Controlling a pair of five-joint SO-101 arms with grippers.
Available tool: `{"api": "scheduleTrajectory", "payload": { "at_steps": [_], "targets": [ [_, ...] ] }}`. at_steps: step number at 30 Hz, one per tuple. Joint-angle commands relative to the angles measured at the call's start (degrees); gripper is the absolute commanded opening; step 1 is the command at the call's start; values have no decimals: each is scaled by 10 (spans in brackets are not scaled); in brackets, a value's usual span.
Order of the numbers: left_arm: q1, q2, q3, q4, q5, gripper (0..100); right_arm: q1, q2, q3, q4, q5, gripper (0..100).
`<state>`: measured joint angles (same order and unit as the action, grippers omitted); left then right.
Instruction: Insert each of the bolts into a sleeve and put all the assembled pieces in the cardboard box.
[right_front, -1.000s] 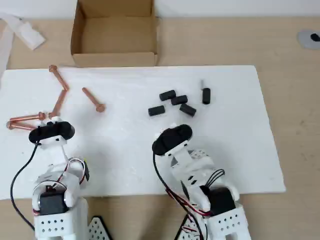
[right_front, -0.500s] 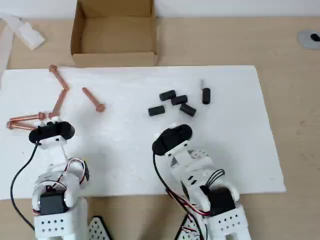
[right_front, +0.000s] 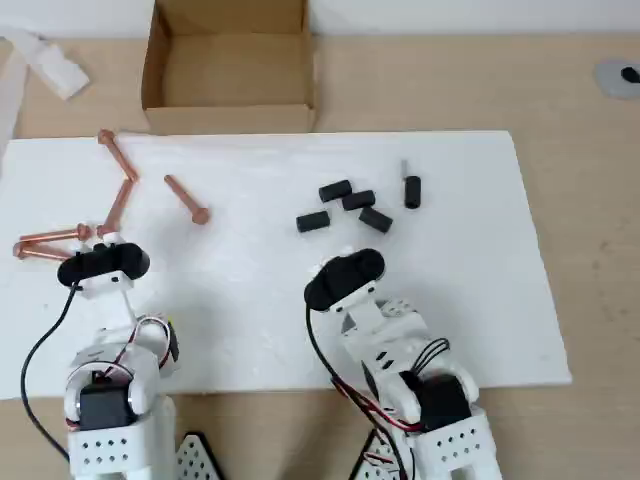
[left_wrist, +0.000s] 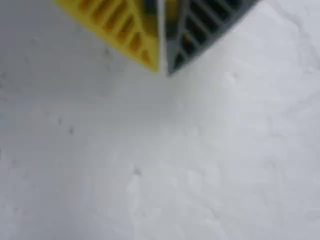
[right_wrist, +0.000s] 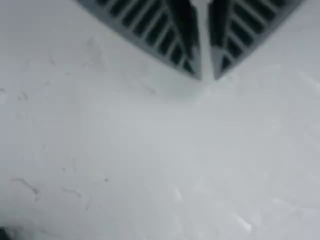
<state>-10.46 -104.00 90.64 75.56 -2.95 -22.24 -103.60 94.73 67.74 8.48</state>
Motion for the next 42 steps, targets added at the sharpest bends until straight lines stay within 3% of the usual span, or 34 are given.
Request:
{"api": "scheduleTrajectory", "payload": {
  "at_steps": [1,34,36,39,42],
  "targets": [
    [-5,-3,-3,-10,2,7,9,-65,0,2,5,9],
    [-9,-3,0,-22,0,5,7,-65,0,1,2,9],
    [-13,-3,0,-22,-27,6,8,-64,-1,4,1,9],
    [-24,0,-18,-36,-133,2,9,-63,-17,26,-25,9],
    [-58,2,-41,-47,-143,4,9,-60,-51,44,-29,9]
  ]
}}
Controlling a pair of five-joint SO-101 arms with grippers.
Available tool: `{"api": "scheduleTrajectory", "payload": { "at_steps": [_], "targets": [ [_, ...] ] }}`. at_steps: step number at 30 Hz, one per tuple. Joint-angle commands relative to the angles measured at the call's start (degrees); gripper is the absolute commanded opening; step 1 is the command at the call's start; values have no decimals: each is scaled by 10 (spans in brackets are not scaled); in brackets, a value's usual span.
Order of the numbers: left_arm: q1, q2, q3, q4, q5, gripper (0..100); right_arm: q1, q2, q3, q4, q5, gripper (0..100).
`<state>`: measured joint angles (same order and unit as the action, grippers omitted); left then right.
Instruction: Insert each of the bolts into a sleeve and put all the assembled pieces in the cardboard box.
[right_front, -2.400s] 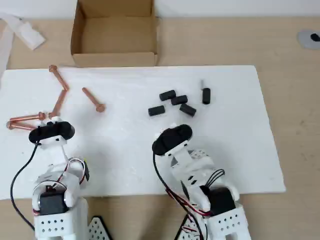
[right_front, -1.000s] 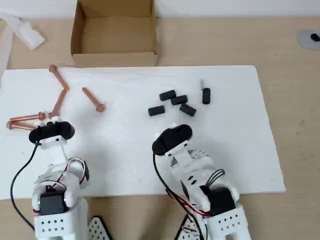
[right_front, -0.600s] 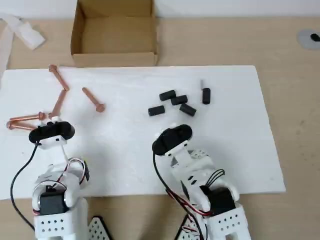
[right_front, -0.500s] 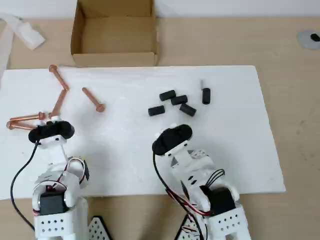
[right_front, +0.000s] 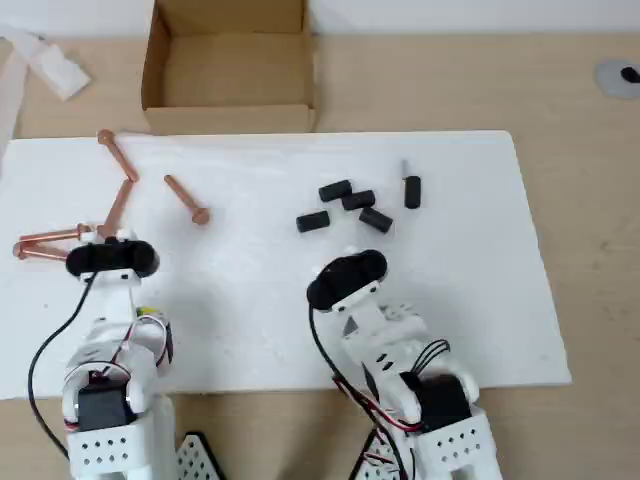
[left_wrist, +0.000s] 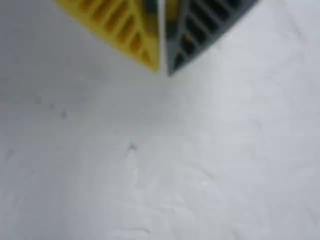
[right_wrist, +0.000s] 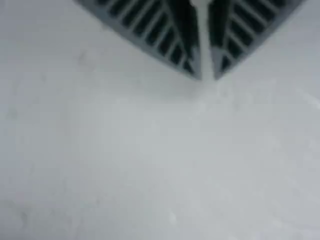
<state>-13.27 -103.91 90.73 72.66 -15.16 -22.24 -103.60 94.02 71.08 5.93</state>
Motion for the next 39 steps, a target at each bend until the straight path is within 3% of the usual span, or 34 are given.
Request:
{"api": "scheduleTrajectory", "payload": {
  "at_steps": [1,8,12,18,22,26,32,39],
  "targets": [
    [-47,1,-47,-29,-24,5,13,-54,-50,16,4,9],
    [-126,91,-110,-102,-62,5,122,129,-182,19,40,9],
    [-126,236,-215,-117,-62,5,158,327,-360,26,41,9],
    [-130,509,-440,-121,-55,6,155,596,-625,98,30,9],
    [-128,684,-619,-61,-36,7,155,715,-755,118,33,9],
    [-125,880,-813,40,8,36,144,812,-831,146,97,9],
    [-116,1102,-1065,169,-6,43,88,903,-894,177,76,9],
    [-86,1233,-1243,202,79,83,61,948,-916,176,77,66]
  ]
}}
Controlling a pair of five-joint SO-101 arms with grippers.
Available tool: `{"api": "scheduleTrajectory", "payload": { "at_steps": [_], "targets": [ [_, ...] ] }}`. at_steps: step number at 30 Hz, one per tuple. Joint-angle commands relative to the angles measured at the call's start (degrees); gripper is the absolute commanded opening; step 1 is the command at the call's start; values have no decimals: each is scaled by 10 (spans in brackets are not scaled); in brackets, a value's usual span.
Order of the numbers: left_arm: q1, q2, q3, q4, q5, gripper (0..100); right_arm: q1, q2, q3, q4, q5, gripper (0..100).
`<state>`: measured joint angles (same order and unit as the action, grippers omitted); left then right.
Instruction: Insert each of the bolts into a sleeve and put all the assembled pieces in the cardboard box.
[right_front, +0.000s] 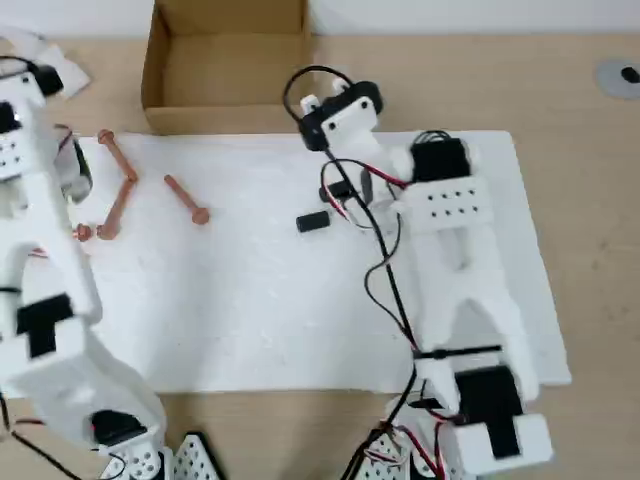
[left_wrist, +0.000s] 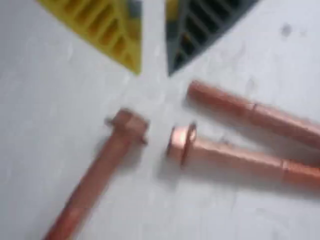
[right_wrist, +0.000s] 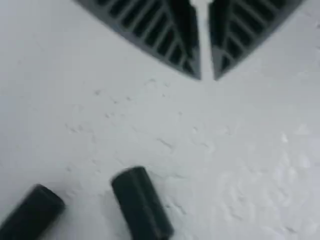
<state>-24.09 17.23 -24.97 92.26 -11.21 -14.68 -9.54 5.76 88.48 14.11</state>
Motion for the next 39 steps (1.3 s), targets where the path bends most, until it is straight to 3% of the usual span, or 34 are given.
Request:
{"api": "scheduleTrajectory", "payload": {
  "at_steps": [1,10,16,30,39],
  "targets": [
    [29,34,-100,6,59,106,-17,12,-33,2,-4,76],
    [60,124,-152,-76,204,147,-22,40,-34,-3,-4,83],
    [40,176,-164,-110,191,147,-20,41,-34,-2,-3,83],
    [35,356,-369,-114,180,150,-20,42,-31,-3,-2,83],
    [40,411,-417,-121,180,149,-19,42,-30,-3,-2,83]
  ]
}}
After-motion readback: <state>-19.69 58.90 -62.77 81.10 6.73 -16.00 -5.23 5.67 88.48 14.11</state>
